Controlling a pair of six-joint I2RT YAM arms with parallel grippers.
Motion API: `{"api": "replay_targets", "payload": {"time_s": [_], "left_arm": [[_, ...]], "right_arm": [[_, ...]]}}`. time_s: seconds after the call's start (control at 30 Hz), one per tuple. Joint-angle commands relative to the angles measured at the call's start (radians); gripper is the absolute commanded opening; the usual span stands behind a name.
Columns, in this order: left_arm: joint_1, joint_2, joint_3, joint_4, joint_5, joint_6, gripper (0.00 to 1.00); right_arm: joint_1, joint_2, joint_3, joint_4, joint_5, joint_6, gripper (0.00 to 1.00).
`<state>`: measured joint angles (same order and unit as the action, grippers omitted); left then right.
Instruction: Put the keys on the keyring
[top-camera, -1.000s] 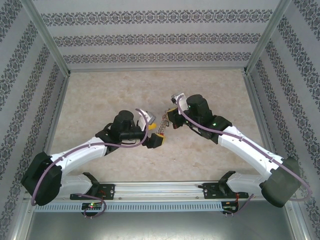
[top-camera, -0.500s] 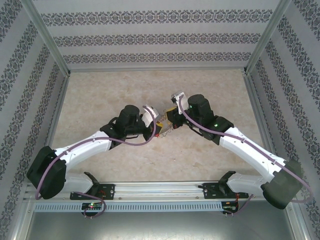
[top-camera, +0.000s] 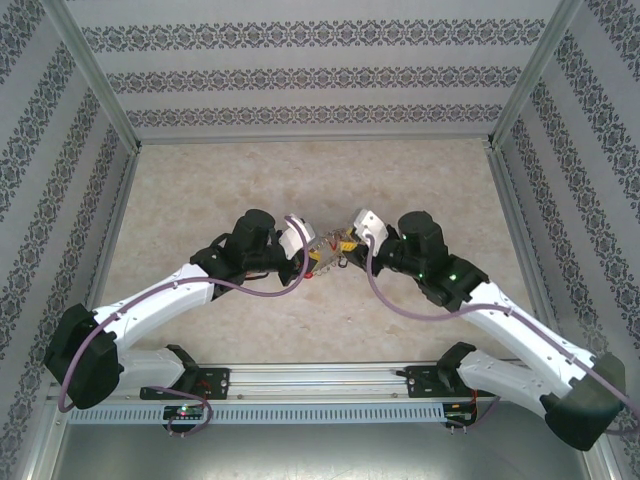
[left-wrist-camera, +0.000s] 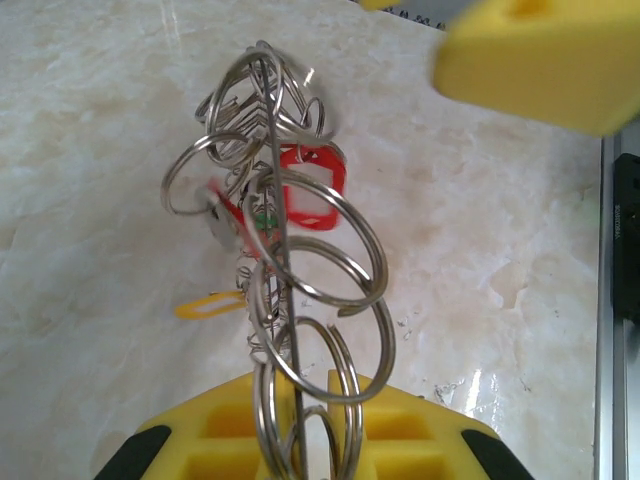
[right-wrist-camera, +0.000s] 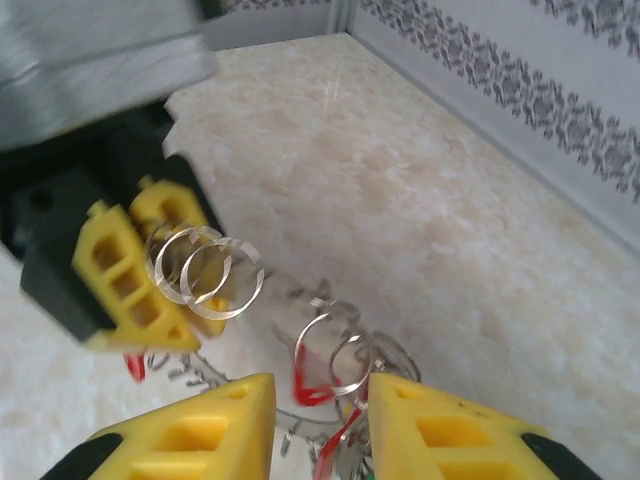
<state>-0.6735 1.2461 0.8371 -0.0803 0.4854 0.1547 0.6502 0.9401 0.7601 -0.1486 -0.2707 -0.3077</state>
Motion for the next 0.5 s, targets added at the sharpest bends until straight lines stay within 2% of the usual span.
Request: {"api": "replay_targets", "payload": {"time_s": [0.0, 0.1, 0.27, 0.4, 0.47], "left_arm": [[-0.011, -0.022, 0.055, 0.007, 0.028, 0.011, 0.00], [-0.011, -0.020, 0.060, 0.008, 0.044, -0.001, 0.00], [-0.011, -0.008, 0.071, 0.003, 0.081, -0.021, 0.00], [-0.011, -0.012, 0.054, 0.064, 0.087, -0.077, 0.00], [-0.011, -0.016, 0.042, 0.107, 0.078, -0.109, 0.00]], "right_arm": [[0.000, -0.076, -0.063, 0.057, -0.052, -0.205, 0.31], [0.020, -0.126, -0.110, 0.090, -0.097, -0.359, 0.31], [0.050, -0.122, -0.145, 0.234, -0.099, -0.484, 0.32], [0.063, -0.084, -0.143, 0.367, -0.095, -0.398, 0.34], [0.058, -0.076, -0.133, 0.399, -0.080, -0.203, 0.37]]}}
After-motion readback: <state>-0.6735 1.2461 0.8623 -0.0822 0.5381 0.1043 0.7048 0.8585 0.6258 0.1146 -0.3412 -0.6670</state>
